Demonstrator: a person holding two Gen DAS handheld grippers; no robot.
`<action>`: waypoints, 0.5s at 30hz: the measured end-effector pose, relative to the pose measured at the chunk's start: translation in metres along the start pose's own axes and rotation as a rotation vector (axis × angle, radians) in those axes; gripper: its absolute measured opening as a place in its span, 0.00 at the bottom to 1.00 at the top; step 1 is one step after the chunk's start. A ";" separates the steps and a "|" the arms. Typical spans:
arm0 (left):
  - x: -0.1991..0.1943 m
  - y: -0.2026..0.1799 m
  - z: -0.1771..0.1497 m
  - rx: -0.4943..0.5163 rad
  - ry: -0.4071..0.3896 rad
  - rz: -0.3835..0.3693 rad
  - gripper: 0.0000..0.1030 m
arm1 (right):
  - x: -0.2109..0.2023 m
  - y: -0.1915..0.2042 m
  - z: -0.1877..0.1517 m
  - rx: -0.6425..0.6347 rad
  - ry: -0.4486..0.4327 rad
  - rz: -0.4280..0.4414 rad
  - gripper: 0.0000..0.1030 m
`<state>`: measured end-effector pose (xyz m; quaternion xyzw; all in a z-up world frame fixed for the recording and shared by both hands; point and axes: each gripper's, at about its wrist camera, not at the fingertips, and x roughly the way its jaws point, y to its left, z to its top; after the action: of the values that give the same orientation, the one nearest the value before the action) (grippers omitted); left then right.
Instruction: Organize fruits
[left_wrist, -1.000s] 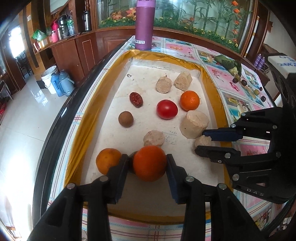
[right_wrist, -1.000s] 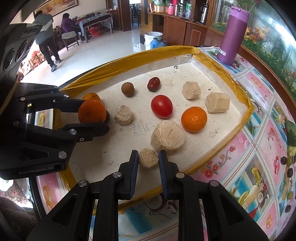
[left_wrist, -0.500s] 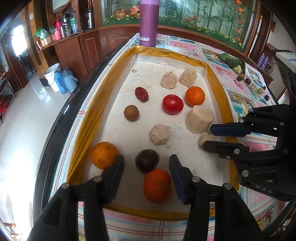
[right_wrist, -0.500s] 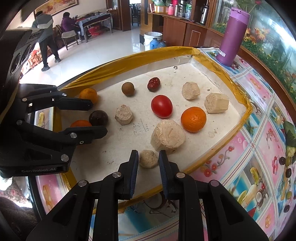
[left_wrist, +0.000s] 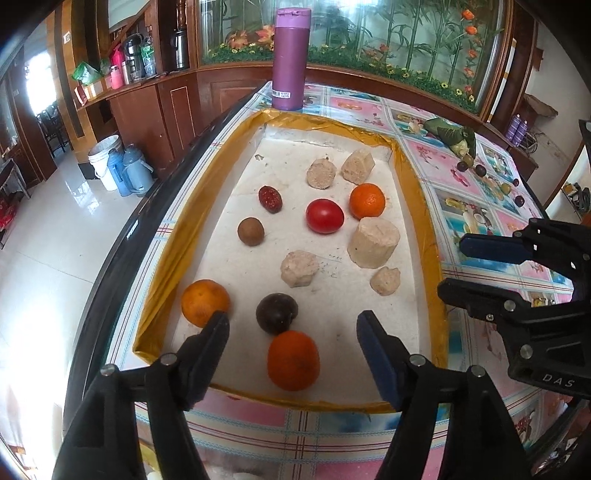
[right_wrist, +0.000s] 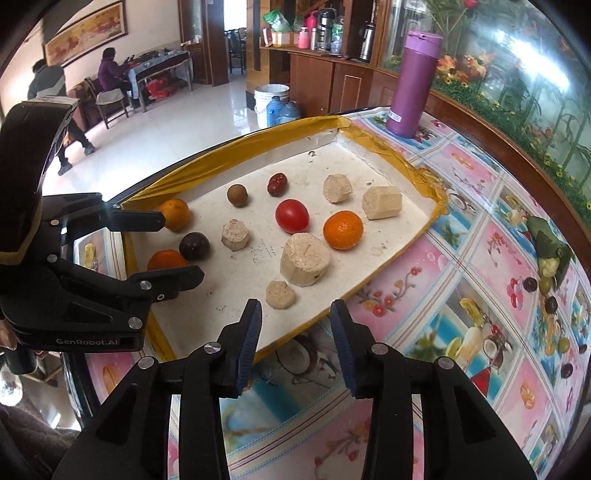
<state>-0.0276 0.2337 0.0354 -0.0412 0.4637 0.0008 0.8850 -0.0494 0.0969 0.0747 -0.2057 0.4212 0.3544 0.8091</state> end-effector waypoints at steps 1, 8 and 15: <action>-0.003 0.000 -0.001 -0.004 -0.013 -0.002 0.76 | -0.005 -0.001 -0.003 0.020 -0.009 -0.014 0.48; -0.028 -0.007 -0.017 -0.056 -0.126 0.039 0.92 | -0.044 0.000 -0.032 0.151 -0.095 -0.098 0.75; -0.044 -0.012 -0.041 -0.189 -0.161 0.145 0.93 | -0.061 0.012 -0.074 0.227 -0.170 -0.147 0.91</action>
<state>-0.0859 0.2204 0.0495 -0.0908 0.3907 0.1118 0.9092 -0.1218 0.0342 0.0833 -0.1126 0.3724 0.2608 0.8835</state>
